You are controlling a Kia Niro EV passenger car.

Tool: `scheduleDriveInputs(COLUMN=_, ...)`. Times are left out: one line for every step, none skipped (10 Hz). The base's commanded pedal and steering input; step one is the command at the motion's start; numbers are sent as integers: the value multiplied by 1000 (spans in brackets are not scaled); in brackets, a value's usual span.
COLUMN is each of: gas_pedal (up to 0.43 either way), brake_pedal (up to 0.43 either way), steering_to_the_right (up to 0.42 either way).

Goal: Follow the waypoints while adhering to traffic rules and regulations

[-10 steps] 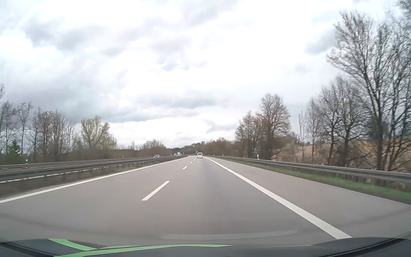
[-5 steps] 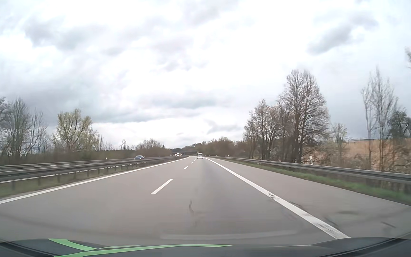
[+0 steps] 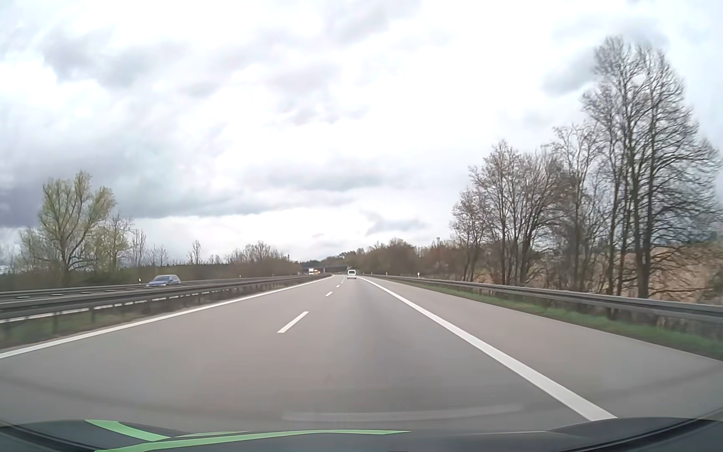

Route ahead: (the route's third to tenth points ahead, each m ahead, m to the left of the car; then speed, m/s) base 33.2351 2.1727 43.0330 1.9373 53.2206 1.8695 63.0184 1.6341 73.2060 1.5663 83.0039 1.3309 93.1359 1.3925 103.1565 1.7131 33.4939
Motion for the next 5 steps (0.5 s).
scheduleDriveInputs(gas_pedal=441, brake_pedal=0, steering_to_the_right=-5)
scheduleDriveInputs(gas_pedal=441, brake_pedal=0, steering_to_the_right=-5)
scheduleDriveInputs(gas_pedal=441, brake_pedal=0, steering_to_the_right=-4)
scheduleDriveInputs(gas_pedal=441, brake_pedal=0, steering_to_the_right=-4)
scheduleDriveInputs(gas_pedal=441, brake_pedal=0, steering_to_the_right=-4)
